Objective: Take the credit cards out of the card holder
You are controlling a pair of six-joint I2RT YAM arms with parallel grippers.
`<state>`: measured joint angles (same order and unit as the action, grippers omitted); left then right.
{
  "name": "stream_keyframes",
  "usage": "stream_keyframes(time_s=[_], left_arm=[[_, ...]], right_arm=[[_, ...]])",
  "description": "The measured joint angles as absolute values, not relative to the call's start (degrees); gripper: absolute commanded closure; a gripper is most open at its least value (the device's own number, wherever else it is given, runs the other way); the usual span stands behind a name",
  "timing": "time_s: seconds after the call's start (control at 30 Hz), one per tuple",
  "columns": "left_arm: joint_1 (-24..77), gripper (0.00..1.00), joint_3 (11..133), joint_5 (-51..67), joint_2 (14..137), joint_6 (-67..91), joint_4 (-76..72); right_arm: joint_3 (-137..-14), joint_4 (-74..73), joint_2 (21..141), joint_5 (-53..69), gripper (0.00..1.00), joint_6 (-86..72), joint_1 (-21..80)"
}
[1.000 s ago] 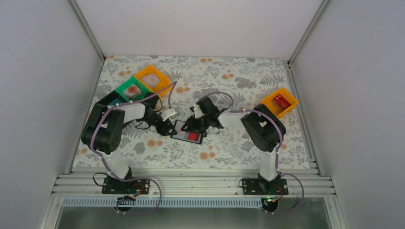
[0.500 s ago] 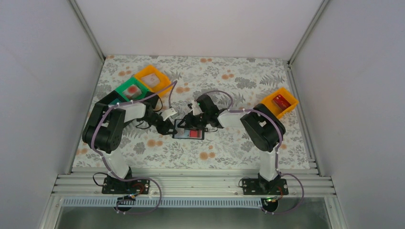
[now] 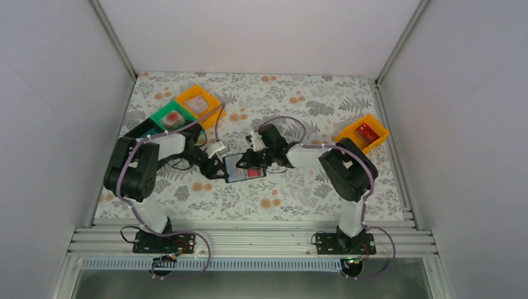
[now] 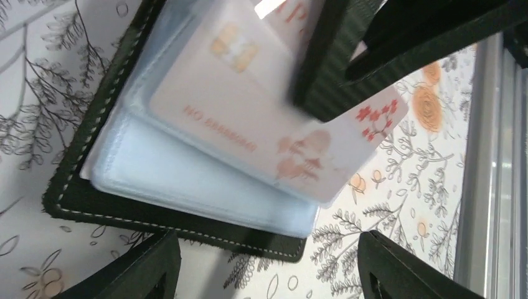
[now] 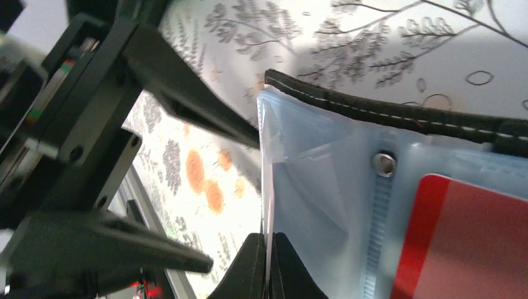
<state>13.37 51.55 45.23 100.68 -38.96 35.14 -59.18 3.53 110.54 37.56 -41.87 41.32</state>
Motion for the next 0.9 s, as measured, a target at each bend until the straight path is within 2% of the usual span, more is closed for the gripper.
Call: stream_keyframes(time_s=[0.3, 0.47, 0.53, 0.63, 0.73, 0.87, 0.9], left_arm=[[11.79, 0.10, 53.34, 54.02, 99.00, -43.94, 42.72], [11.77, 0.12, 56.23, 58.06, 99.09, -46.11, 45.71], [11.77, 0.23, 56.38, 59.68, 99.07, -47.27, 46.68], [11.84, 0.52, 56.51, 61.69, 99.07, -49.01, 48.90], [12.08, 0.74, 57.28, 63.99, 99.11, -52.31, 52.14], [11.88, 0.95, 58.63, 65.32, 99.88, -55.96, 55.75], [11.77, 0.97, 58.78, 65.76, 100.12, -56.66, 56.51]], right_arm=[[-56.07, 5.28, 99.11, 39.57, 0.96, -33.65, 41.30], [-55.77, 6.09, 97.62, 40.56, 0.96, -30.92, 41.30], [-55.66, 6.15, 97.54, 41.01, 0.96, -30.11, 41.30], [-55.66, 6.39, 97.54, 42.28, 0.96, -29.65, 41.28], [-55.66, 6.72, 97.54, 43.53, 0.96, -29.10, 41.28], [-55.66, 7.51, 97.54, 45.67, 0.94, -28.51, 41.28], [-55.66, 7.64, 97.54, 46.00, 0.91, -28.12, 41.28]])
